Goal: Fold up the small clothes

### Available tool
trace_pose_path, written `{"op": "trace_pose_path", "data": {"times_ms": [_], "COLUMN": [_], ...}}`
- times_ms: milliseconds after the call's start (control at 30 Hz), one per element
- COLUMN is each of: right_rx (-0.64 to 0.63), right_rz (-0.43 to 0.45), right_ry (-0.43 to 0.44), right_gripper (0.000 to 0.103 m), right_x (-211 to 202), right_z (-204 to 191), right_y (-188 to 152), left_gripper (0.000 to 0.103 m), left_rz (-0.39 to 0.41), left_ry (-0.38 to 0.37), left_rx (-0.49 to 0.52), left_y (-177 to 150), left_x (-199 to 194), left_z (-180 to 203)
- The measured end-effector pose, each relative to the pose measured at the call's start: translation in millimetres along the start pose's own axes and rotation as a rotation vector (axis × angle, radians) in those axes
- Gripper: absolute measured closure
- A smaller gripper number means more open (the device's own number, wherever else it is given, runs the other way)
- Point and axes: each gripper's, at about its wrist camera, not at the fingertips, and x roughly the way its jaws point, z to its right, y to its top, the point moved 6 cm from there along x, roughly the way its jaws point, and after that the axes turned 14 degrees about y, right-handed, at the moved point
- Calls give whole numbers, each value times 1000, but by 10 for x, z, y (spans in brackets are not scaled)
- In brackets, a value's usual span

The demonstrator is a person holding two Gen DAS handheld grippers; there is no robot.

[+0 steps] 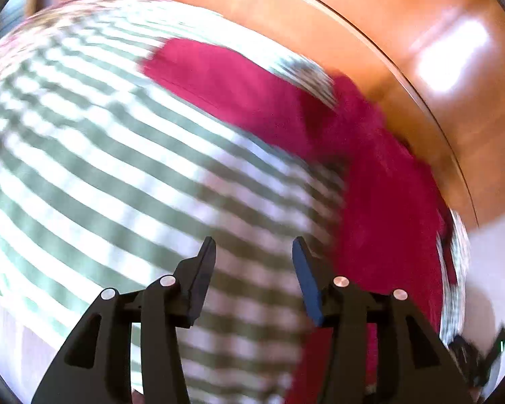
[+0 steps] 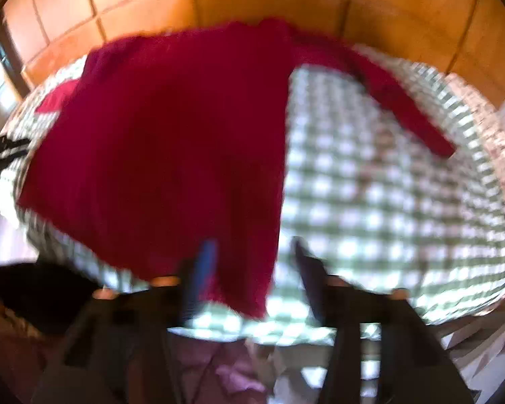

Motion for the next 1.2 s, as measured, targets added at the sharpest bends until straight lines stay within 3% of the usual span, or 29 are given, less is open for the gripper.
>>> {"op": "trace_pose_path", "data": {"times_ms": [100, 200, 267, 400, 433, 533, 567, 700, 933, 1033, 1133, 1167, 1200], "right_rx": [1, 23, 26, 21, 21, 23, 24, 31, 18, 13, 2, 3, 3], "right_rz": [63, 95, 98, 65, 56, 37, 34, 24, 37, 38, 39, 38, 35], "right_ry": [-16, 33, 71, 136, 150, 173, 173, 179, 175, 164, 154, 155, 157], "right_gripper": [42, 42, 42, 42, 42, 42, 42, 41, 39, 37, 36, 36, 36], "right_x": [25, 240, 463, 886, 971, 1151, 1188, 1283, 1328, 1340, 1343, 1336, 1324], "right_z": [-22, -129, -298, -623, -695, -848, -884, -936, -907, -917, -921, -915, -910], "right_y": [273, 523, 635, 746, 768, 800, 803, 788, 734, 731, 733, 738, 741], "left_gripper": [52, 45, 41, 42, 45, 88, 95, 96, 97, 96, 84, 58, 47], "left_rz": [51, 81, 95, 101, 106, 95, 91, 217, 313, 339, 260, 246, 248], "left_ry": [75, 112, 147, 191, 209, 212, 218, 334, 492, 589, 561, 539, 505], "left_rx": [-109, -174, -210, -211, -199, -134, -111, -77, -216, -199, -179, -185, -185], "left_y": [314, 606, 838, 1190, 1279, 1411, 1454, 1657, 2153, 2196, 2086, 2011, 1939], "left_x": [72, 164, 278, 512, 588, 724, 761, 429, -1, -11, 171, 180, 162], "left_z": [-344, -520, -614, -548, -516, -417, -386, -531, -1356, -1476, -1440, -1396, -1339]}}
